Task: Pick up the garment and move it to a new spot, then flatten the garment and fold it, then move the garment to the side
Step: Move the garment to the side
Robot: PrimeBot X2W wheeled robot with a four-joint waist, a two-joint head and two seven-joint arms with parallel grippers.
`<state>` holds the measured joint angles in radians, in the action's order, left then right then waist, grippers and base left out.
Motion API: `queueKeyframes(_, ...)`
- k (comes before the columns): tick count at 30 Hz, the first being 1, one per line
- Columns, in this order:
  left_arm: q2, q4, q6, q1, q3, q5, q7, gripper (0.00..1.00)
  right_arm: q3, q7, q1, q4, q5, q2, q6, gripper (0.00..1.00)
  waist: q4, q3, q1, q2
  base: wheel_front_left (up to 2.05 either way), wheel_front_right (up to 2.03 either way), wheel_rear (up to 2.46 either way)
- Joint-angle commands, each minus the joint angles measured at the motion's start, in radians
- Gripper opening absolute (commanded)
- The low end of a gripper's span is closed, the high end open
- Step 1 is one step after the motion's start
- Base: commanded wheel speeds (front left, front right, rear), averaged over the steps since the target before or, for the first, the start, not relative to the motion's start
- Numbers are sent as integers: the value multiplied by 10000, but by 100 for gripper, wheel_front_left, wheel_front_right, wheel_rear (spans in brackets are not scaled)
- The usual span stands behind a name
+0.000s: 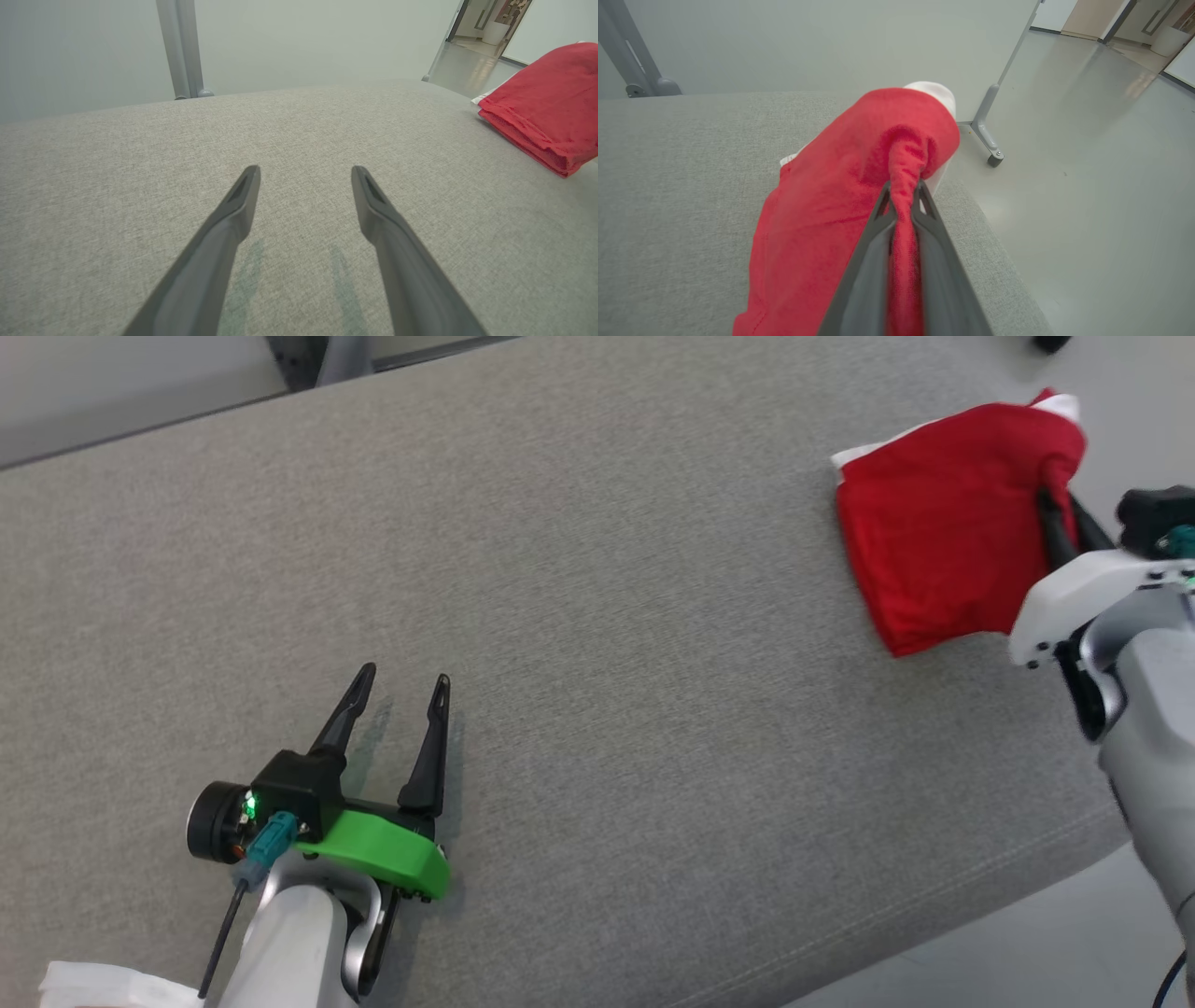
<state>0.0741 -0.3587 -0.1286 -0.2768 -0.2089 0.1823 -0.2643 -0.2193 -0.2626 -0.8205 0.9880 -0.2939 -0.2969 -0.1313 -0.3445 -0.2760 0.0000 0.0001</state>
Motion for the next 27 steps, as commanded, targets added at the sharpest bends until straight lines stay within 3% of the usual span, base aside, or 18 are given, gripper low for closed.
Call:
queueKeyframes(1,48,90,-29,-227,28,-84,2,100,288,-30,-365,203,205,-195,11,0,2167,-2076,0,-1,0,0,0)
queueKeyframes(4,71,187,-29,-257,131,-94,2,100,1206,-30,-774,1029,704,-737,12,0,2451,-2272,0,-1,0,0,0)
queueKeyframes(5,70,202,-29,-225,156,-96,2,100,1602,-28,-869,1384,888,-887,12,22,2493,-2295,0,-1,0,0,0)
queueKeyframes(6,72,219,-29,-197,171,-103,2,100,1928,-30,-989,1495,1157,-1036,11,100,2517,-2309,0,-1,0,0,0)
queueKeyframes(13,-31,234,-30,-40,148,-61,8,100,5152,-28,-654,1360,3184,-1889,12,100,2430,-1974,0,-1,0,0,0)
queueKeyframes(15,-49,263,-29,-20,165,-66,9,100,6045,-30,-414,797,3911,-1694,11,100,2407,-1770,0,-1,0,0,0)
queueKeyframes(16,-50,281,-6,41,286,-101,9,100,6604,-28,-244,-164,4458,-1252,11,100,2384,-1539,0,-1,0,0,0)
queueKeyframes(19,-108,259,-6,209,549,-183,6,100,6496,-28,221,-1512,4613,-284,12,100,2388,-1097,0,-1,0,0,0)
queueKeyframes(23,-181,187,16,490,979,-211,6,100,5317,-30,1276,-3163,3979,854,14,100,2492,-441,0,-1,0,0,0)
queueKeyframes(27,-213,79,60,774,1297,-145,5,100,4018,-29,2731,-4292,3114,1530,13,100,2750,190,0,-1,0,0,0)
